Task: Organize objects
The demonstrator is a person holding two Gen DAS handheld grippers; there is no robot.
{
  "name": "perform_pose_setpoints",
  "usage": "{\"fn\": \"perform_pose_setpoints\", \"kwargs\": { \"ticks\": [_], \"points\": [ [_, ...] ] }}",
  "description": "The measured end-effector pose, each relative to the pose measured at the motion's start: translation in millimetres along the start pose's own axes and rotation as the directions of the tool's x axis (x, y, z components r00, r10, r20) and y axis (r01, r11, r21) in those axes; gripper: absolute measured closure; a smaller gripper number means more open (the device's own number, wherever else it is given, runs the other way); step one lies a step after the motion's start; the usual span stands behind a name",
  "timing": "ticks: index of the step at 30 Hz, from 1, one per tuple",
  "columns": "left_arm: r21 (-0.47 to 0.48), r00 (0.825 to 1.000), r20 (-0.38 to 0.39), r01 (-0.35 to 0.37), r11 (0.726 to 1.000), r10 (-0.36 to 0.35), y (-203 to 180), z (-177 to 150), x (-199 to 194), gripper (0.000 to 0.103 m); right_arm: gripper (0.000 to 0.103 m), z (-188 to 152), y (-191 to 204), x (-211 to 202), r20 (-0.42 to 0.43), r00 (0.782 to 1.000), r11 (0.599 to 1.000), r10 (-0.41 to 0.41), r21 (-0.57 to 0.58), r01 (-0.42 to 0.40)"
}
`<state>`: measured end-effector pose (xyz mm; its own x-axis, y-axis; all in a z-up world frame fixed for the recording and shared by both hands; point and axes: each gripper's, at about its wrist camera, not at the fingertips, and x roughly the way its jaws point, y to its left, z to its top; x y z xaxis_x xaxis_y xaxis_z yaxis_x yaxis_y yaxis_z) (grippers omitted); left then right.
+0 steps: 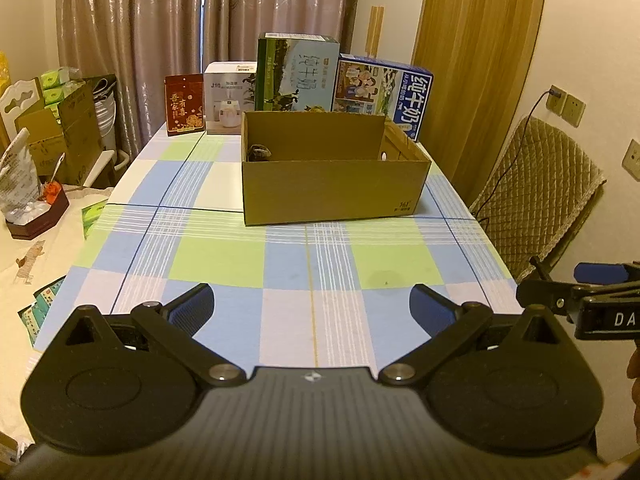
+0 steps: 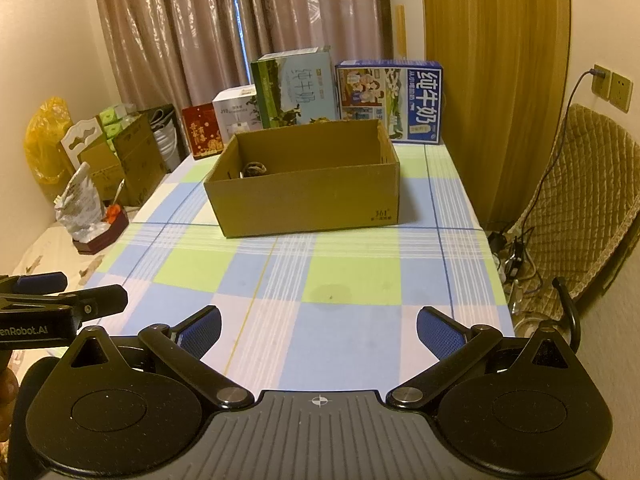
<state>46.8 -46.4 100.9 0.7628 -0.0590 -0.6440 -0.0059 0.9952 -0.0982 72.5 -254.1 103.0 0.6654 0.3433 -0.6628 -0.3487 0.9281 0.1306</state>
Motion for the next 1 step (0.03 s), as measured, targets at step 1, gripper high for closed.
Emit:
{"fn": "perform_pose_setpoints", "kwargs": {
  "ticks": [1],
  "points": [
    [-0.007, 1.0, 0.002, 0.0, 1.0, 0.0, 1.4, 0.2, -0.3, 0.001, 0.002, 0.6, 0.0, -0.3, 0.0, 1.0, 1.0, 0.001, -0.001, -0.001]
  ]
}}
